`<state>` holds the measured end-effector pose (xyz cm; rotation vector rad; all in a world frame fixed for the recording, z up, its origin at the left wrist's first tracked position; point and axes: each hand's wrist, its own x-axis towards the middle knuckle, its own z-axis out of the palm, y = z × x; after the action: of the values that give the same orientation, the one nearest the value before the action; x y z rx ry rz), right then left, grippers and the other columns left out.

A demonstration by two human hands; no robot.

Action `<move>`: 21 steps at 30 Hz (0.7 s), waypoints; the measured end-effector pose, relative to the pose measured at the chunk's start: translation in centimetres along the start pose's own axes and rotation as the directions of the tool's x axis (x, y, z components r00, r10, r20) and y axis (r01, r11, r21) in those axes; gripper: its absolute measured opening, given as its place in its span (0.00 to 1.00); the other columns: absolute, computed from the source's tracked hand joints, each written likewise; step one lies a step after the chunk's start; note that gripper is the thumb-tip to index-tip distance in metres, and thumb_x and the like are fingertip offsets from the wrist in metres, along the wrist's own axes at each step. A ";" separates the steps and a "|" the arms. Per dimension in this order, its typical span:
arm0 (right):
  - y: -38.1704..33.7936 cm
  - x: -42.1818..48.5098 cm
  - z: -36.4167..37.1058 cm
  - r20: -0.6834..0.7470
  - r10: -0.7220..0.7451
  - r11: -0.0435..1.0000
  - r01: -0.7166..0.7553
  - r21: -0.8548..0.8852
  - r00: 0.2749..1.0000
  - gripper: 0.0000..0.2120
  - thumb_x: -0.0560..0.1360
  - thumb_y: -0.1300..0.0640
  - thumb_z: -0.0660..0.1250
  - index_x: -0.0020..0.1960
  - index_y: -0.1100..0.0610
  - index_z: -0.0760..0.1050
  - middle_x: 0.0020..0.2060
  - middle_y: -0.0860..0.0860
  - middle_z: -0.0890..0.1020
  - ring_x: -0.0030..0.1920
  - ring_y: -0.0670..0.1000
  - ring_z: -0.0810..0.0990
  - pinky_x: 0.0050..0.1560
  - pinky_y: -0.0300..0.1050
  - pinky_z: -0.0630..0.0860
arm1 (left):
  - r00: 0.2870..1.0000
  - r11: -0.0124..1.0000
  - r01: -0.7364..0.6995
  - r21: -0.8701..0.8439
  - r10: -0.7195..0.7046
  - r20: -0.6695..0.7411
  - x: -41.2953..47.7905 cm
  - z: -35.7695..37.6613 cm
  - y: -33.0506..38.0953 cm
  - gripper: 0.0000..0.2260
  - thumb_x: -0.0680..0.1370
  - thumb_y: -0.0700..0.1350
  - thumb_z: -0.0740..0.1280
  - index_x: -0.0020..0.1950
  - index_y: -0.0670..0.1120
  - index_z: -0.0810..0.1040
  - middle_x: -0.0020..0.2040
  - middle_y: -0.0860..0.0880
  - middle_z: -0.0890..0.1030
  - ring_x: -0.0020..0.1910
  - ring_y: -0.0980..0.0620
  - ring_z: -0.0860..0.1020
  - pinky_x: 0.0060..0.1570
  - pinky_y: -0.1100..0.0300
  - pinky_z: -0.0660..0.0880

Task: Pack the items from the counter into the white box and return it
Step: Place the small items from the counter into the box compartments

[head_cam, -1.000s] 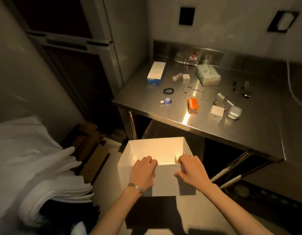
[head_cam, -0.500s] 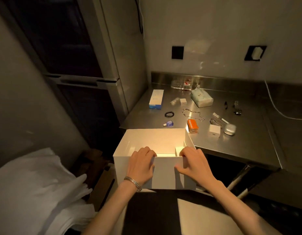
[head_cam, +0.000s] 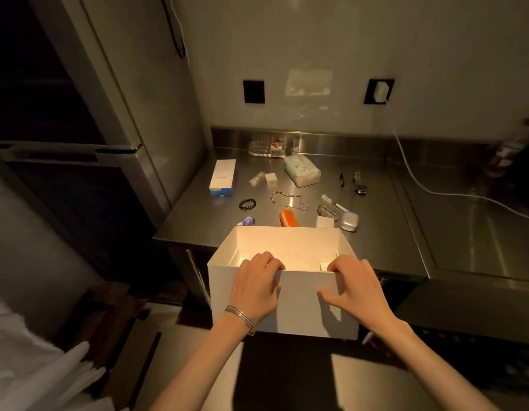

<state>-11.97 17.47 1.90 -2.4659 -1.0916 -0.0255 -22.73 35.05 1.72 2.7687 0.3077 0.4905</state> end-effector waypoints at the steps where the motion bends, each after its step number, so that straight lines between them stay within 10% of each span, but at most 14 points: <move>1: 0.9 -0.1 -0.6 -0.002 0.009 1.000 -0.009 -0.003 1.000 0.15 0.66 0.47 0.72 0.46 0.55 0.74 0.43 0.48 0.78 0.42 0.45 0.70 0.41 0.33 0.61 | 1.000 1.000 -0.008 -0.011 0.008 0.003 0.6 0.4 0.8 0.12 0.70 0.43 0.71 0.52 0.46 0.77 0.53 0.48 0.77 0.51 0.50 0.73 0.48 0.64 0.63; 21: 4.3 3.2 -4.7 -0.095 -0.156 0.987 0.159 0.028 0.983 0.13 0.64 0.47 0.71 0.42 0.53 0.73 0.37 0.43 0.73 0.38 0.46 0.72 0.41 0.32 0.60 | 0.989 0.999 -0.026 -0.044 0.019 -0.148 4.0 -0.7 3.4 0.15 0.62 0.38 0.76 0.45 0.46 0.77 0.43 0.50 0.78 0.41 0.51 0.75 0.39 0.65 0.66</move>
<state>-5.94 15.29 5.11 -2.3172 -1.2334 -0.1651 -18.75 33.11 4.73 2.6991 0.2950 0.7019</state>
